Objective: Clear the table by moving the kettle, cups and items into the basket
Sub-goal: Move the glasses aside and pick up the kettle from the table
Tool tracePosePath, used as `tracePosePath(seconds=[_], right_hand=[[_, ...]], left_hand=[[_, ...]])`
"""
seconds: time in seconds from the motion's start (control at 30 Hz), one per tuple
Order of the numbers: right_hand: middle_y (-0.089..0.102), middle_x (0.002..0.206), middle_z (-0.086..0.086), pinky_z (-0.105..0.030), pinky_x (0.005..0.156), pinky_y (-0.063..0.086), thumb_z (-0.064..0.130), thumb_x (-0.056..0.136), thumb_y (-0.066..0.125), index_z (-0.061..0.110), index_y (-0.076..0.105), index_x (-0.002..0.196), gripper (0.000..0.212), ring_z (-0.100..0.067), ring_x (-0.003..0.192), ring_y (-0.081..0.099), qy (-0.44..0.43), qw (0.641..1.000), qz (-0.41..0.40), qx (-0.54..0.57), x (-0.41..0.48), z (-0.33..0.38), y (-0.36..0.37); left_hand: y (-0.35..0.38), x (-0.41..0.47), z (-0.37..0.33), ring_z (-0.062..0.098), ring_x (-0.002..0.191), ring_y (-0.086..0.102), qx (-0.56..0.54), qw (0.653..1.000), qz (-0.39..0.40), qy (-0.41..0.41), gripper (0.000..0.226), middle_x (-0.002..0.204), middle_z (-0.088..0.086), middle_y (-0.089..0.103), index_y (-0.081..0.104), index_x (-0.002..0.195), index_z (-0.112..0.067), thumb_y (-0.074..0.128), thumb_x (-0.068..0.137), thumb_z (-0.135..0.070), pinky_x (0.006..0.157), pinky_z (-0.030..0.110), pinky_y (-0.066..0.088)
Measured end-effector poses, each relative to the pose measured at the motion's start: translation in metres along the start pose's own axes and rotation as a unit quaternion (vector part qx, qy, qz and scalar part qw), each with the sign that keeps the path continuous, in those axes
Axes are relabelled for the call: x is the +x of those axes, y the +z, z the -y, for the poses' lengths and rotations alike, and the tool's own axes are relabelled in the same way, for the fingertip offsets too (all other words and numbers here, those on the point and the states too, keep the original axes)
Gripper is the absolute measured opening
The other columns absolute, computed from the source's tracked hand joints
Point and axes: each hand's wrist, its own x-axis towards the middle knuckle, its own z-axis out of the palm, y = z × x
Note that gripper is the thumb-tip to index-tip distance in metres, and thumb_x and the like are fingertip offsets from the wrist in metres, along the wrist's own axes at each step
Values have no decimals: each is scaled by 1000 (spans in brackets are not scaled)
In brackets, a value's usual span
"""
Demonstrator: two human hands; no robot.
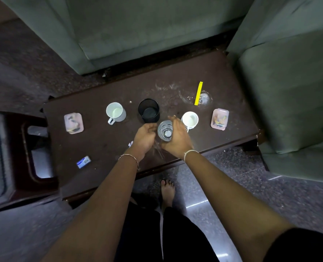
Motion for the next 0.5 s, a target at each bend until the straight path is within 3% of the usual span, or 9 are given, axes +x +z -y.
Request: tracePosePath(seconds=[0.1, 0.23, 0.43, 0.5], right_hand=[[39, 146, -6, -34, 109, 33, 31, 66, 83, 12, 35, 140, 90, -23, 139, 33, -10, 1000, 1, -2, -19, 22, -7], [39, 146, -8, -33, 108, 31, 25, 70, 79, 11, 35, 142, 85, -26, 138, 34, -57, 998, 13, -9, -41, 59, -14], [36, 151, -7, -35, 114, 30, 25, 78, 73, 12, 35, 143, 76, -23, 141, 32, -130, 989, 58, -42, -58, 124, -8], [38, 149, -5, -32, 111, 32, 22, 80, 69, 13, 36, 142, 71, -22, 139, 35, -152, 985, 66, -39, -60, 150, -1]], left_hand=[[-18, -30, -5, 17, 110, 59, 1, 999, -23, 23, 43, 125, 13, 63, 57, 124, -3, 39, 87, 10, 93, 25, 45], [-49, -68, -5, 13, 115, 58, -15, 998, -27, 49, 42, 125, 9, 63, 59, 124, -5, 41, 88, 7, 102, 27, 44], [-110, -110, 3, 15, 116, 58, -62, 992, -67, 84, 42, 127, 12, 62, 57, 126, -3, 43, 88, 10, 93, 20, 46], [-134, -121, 6, 16, 118, 57, -77, 988, -92, 95, 42, 128, 13, 62, 56, 127, -2, 45, 88, 10, 99, 23, 44]])
